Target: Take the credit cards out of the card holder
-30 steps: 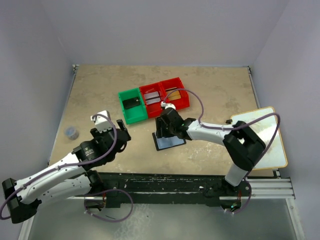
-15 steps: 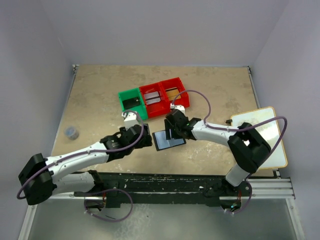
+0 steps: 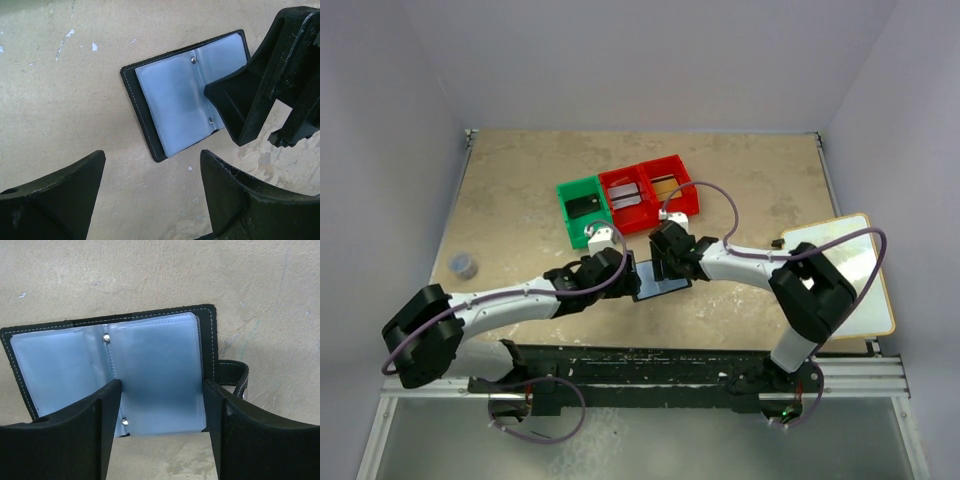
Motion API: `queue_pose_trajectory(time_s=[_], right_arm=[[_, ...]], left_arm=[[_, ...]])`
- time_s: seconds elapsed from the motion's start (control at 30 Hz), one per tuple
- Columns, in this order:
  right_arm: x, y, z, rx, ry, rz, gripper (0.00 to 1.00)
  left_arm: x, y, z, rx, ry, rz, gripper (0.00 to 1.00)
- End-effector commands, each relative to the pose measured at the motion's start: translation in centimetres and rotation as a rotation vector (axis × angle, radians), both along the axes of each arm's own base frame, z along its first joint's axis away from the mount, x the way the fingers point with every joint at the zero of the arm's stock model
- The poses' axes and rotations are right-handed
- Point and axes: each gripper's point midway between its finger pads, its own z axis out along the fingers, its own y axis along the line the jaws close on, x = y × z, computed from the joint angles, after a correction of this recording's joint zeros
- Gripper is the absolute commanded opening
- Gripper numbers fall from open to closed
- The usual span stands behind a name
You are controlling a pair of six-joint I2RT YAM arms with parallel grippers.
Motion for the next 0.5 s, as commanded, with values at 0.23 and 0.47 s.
queue_pose_trajectory(time_s=[0.23, 0.47], right_arm=[[-0.6, 0.2, -2.6, -0.054, 0.027, -0.039, 0.42], [-1.2, 3.2, -0.8, 0.121, 0.018, 0.056, 0.35]], left_arm=[[1.3, -2.5, -1.9, -0.029, -0.001, -0.016, 0.66], [1.3, -2.3, -2.5, -0.016, -0.002, -0.008, 0.64]])
